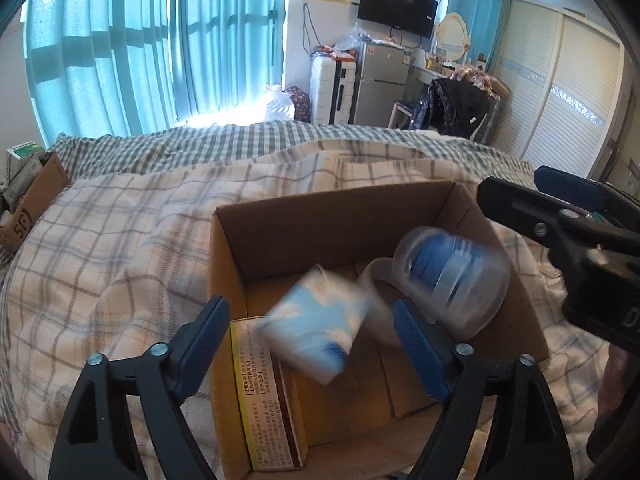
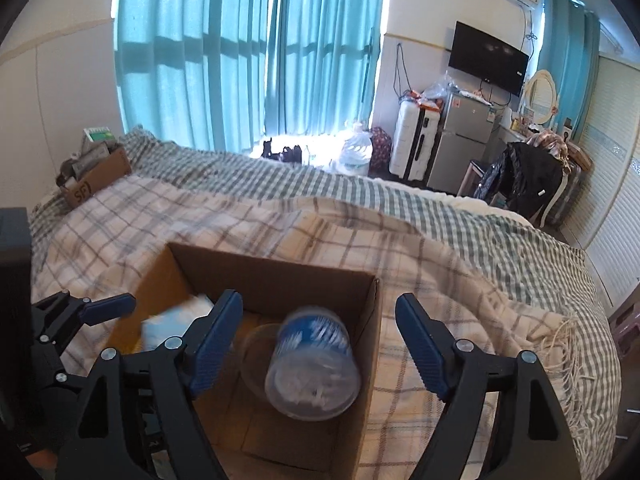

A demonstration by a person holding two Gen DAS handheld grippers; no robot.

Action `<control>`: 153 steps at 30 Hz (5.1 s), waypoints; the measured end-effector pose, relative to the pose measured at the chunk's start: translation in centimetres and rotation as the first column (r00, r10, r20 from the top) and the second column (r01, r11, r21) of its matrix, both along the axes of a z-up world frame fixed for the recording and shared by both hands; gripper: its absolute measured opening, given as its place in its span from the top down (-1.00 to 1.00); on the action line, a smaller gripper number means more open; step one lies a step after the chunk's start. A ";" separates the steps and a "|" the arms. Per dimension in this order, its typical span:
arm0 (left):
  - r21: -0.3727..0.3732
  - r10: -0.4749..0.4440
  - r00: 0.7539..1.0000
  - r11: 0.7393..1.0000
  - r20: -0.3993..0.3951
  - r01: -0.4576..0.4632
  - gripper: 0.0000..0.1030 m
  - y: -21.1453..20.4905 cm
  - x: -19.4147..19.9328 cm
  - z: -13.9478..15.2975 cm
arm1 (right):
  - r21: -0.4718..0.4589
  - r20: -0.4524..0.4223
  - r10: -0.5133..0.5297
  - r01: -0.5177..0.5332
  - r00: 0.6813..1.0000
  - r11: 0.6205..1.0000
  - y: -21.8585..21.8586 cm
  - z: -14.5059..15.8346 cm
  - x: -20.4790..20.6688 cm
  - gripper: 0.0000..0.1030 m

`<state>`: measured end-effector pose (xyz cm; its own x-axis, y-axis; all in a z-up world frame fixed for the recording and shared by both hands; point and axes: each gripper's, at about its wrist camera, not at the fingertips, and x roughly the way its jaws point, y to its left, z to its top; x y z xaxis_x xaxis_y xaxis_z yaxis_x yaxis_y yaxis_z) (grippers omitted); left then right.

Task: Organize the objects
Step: 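Carry the jar and tissue pack into the cardboard box and release both, then grasp the white lace cloth with the right tool, then grasp the light blue earbud case with the left tool, then carry the cloth and earbud case into the cardboard box and release both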

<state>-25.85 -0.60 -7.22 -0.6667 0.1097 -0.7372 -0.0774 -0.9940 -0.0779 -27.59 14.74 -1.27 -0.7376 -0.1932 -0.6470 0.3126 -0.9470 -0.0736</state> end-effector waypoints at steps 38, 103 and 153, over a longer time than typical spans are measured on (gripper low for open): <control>-0.005 0.144 0.980 0.989 -0.137 -0.146 -1.00 -1.7 18.3 4.3 | 0.028 -0.079 0.047 -0.045 0.996 0.999 5.6 3.5 19.3 -0.73; 0.071 -0.189 0.952 0.982 0.243 0.176 -0.12 14.0 12.3 -9.2 | -0.039 0.219 -0.057 0.067 0.974 0.997 13.1 -7.6 15.4 0.66; 0.032 0.014 0.987 0.999 -0.163 -0.009 -0.12 -1.7 3.4 7.7 | -0.011 -0.086 0.135 -0.136 0.987 0.991 -1.5 7.5 6.9 0.66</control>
